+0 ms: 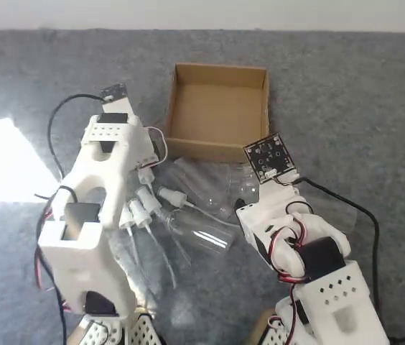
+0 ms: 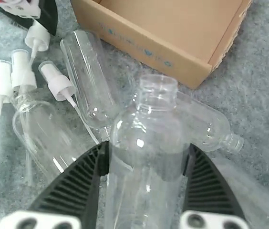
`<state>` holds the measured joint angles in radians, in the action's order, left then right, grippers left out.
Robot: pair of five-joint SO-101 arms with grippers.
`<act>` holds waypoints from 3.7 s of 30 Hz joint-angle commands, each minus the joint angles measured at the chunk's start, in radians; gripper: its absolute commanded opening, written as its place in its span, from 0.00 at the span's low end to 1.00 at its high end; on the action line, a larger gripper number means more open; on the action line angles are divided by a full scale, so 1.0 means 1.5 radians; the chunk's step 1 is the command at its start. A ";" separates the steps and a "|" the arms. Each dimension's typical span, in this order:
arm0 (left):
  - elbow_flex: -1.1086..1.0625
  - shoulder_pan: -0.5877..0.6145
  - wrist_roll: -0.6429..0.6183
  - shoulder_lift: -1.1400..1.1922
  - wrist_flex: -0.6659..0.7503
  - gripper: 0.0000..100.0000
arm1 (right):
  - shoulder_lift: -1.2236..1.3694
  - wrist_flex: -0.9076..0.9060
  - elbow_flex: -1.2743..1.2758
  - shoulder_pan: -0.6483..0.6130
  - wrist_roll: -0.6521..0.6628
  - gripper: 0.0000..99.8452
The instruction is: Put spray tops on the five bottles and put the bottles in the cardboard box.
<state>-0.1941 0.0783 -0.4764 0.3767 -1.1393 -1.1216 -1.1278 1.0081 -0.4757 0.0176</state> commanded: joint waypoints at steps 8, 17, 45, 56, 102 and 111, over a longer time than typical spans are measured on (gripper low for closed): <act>0.078 0.009 -0.002 0.051 -0.037 0.11 | -0.017 0.012 -0.011 0.007 -0.008 0.15; 0.083 0.010 -0.001 0.055 -0.050 0.01 | -0.017 0.012 -0.011 0.007 -0.008 0.15; 0.030 0.058 -0.002 -0.267 -0.081 0.01 | -0.021 0.012 -0.011 0.004 -0.008 0.14; -0.105 0.058 0.001 -0.461 0.000 0.01 | -0.022 0.012 -0.011 0.003 -0.004 0.14; -0.189 0.083 -0.137 -1.022 0.113 0.01 | -0.202 0.193 0.009 -0.153 0.064 0.15; -0.196 0.086 -0.140 -1.111 0.128 0.01 | -0.205 0.388 0.134 -0.170 0.065 0.14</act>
<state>-0.4933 0.2041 -0.6728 -1.2405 -0.9766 -1.4070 -0.6414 1.1999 -0.7211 0.0959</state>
